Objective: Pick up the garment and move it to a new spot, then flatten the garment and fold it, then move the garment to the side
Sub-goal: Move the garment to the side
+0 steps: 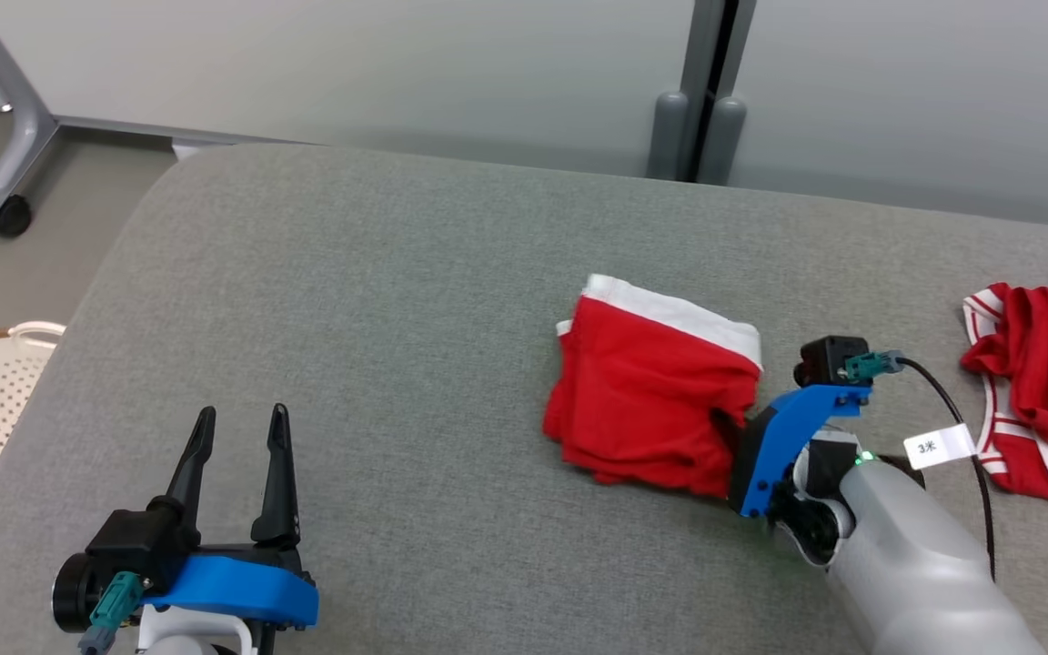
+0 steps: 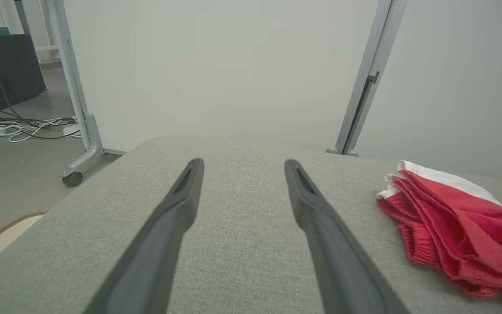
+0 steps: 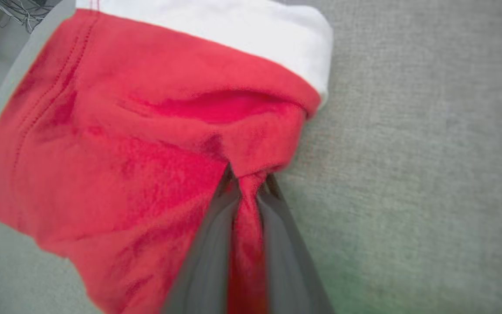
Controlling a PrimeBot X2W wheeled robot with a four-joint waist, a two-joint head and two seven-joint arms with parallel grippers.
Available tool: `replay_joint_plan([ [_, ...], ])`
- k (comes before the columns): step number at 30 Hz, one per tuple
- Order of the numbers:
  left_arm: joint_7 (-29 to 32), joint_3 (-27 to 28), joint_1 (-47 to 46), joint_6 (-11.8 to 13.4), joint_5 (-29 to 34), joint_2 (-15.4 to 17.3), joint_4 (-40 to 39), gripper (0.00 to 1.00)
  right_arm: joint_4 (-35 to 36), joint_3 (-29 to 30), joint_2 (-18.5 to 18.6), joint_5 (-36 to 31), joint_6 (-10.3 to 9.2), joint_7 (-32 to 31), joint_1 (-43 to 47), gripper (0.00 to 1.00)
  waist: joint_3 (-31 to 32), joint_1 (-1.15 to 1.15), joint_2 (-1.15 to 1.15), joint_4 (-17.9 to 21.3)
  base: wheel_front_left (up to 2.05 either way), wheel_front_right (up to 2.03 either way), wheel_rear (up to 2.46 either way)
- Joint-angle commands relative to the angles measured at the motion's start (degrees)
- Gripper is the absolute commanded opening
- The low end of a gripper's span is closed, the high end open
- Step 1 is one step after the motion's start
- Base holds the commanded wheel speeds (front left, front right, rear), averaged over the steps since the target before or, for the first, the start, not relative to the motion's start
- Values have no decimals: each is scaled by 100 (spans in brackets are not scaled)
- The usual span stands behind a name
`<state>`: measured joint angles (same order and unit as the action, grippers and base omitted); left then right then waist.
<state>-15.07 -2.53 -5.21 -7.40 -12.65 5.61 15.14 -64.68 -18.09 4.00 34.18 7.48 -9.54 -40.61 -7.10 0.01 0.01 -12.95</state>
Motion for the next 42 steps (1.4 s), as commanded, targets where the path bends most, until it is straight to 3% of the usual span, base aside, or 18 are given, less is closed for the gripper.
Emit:
replay_joint_plan([
  [1, -13, -10, -49, -16, 9, 24, 2, 100, 73, -31, -12, 36, 3, 96, 21, 0, 63, -1, -1, 75, 0, 0, 0],
  [6, -13, -168, -1, -16, -25, 63, -22, 100, 402, -416, 61, 166, 2, 479, -73, 0, 266, -1, -1, 491, 0, 0, 0],
  [12, -13, -386, 77, -15, -120, 107, -91, 100, 651, -847, 129, 354, 2, 629, -118, 0, 424, -1, -1, 1285, 0, 0, 0],
  [18, -13, -618, 26, -15, -188, 122, -73, 100, 907, -1240, 138, 537, 2, 790, -84, 0, 429, -1, -1, 2133, 0, 0, 0],
  [23, -13, -879, -142, -15, -215, 130, -38, 100, 1070, -1517, 321, 698, 2, 865, -164, 0, 286, -1, -1, 2571, 0, 0, 0],
  [30, -13, -1129, -428, -14, -240, 279, 17, 100, 1324, -2146, 884, 667, 2, 805, -717, 0, -227, -1, -1, 2644, 0, 0, 0],
  [33, -12, -1237, -558, -14, -250, 340, 49, 100, 1526, -2464, 1300, 623, 2, 864, -1069, 0, -509, -1, -1, 2557, 0, 0, 0],
  [34, -12, -1251, -617, -14, -270, 394, 66, 100, 1620, -2675, 1597, 572, 2, 834, -1286, 0, -690, -1, -1, 2511, 0, 0, 0],
  [42, -13, -1323, -926, -14, -281, 535, 34, 100, 1224, -3453, 2494, 79, 1, 540, -1994, 0, -1198, -1, -1, 2326, 0, 0, 0],
])
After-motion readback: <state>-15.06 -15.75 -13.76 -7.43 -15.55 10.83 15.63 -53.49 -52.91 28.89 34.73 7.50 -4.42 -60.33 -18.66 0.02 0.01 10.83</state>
